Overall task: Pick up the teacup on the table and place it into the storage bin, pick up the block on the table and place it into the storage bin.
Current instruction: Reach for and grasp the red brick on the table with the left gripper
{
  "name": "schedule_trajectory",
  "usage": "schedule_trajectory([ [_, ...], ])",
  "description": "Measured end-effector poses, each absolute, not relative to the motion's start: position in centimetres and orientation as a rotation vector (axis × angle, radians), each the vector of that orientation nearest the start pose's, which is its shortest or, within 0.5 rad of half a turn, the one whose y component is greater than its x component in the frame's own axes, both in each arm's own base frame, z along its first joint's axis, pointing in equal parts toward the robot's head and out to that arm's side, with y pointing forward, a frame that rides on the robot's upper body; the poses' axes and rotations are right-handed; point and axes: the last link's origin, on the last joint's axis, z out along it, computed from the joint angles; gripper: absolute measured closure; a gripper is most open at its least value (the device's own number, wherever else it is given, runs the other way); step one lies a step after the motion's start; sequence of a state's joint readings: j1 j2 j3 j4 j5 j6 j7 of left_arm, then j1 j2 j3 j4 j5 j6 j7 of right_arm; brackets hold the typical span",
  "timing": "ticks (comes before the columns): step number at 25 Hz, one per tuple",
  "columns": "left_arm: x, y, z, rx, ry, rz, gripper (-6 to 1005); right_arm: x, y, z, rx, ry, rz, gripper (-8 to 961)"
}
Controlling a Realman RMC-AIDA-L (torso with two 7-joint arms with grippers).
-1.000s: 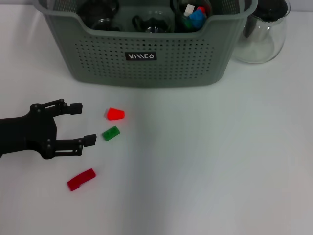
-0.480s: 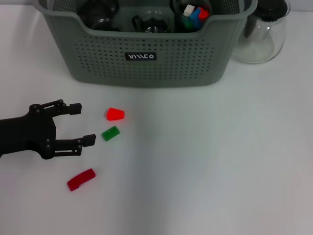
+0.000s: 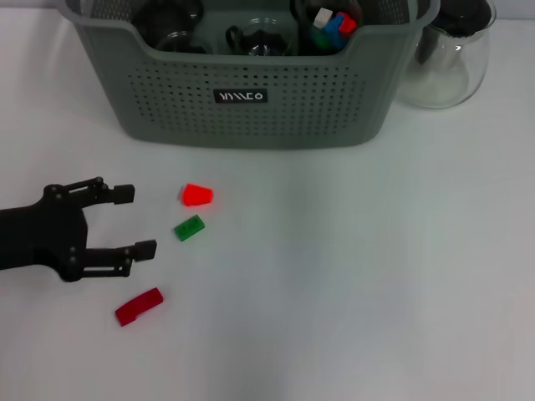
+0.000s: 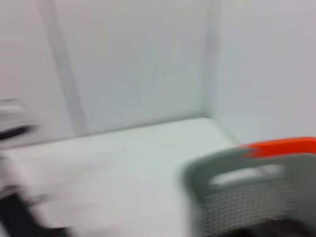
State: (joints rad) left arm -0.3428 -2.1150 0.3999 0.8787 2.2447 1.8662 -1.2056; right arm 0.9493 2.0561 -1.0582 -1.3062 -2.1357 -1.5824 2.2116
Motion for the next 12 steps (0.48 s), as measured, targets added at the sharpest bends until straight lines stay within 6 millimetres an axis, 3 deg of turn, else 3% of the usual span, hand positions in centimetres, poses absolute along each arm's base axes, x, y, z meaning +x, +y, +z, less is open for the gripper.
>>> schedule_trajectory([
  [6, -30.4, 24.0, 6.0, -2.811, -0.564, -0.476, 116, 6.9, 35.0, 3.4, -3.144, 0.221, 0.333, 0],
  [12, -27.9, 24.6, 6.8, -2.917, -0.648, -0.144, 120, 12.1, 33.1, 1.0, -3.223, 0.274, 0.322, 0],
])
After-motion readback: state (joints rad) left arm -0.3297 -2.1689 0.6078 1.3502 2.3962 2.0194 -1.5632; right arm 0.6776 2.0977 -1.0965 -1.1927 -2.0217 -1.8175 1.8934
